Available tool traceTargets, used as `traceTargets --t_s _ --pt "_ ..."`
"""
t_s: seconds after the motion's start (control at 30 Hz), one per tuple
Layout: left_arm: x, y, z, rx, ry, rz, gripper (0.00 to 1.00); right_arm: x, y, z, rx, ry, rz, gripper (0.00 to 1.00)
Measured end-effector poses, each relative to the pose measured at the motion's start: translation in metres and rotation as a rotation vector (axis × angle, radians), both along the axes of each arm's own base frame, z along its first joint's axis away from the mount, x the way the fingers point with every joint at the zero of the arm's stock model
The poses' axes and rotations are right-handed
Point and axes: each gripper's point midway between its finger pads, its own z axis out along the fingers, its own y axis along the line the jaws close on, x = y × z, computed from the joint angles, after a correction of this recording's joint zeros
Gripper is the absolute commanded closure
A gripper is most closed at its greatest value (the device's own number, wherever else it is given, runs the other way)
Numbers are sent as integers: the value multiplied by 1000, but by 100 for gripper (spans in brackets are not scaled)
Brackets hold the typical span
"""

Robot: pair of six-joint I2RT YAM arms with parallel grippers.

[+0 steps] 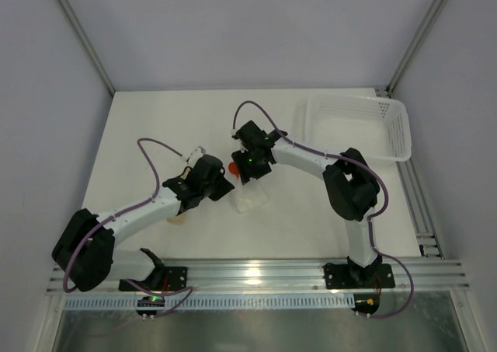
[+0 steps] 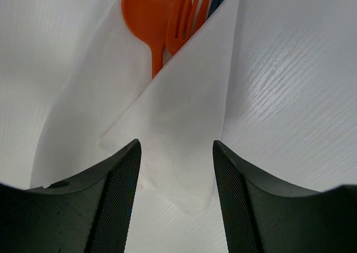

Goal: Place the utensils on the paper napkin and roll it up
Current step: Roll the napkin at the center of the board.

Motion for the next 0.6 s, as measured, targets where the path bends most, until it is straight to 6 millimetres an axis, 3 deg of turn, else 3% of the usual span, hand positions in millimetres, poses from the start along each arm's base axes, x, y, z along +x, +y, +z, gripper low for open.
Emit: traceTargets --t_s 0.4,0.6 --pt "0 0 0 0 0 -1 100 2 -6 -2 -48 -29 -1 25" --pt "0 0 0 0 0 -1 100 2 -6 -3 -51 -33 0 25"
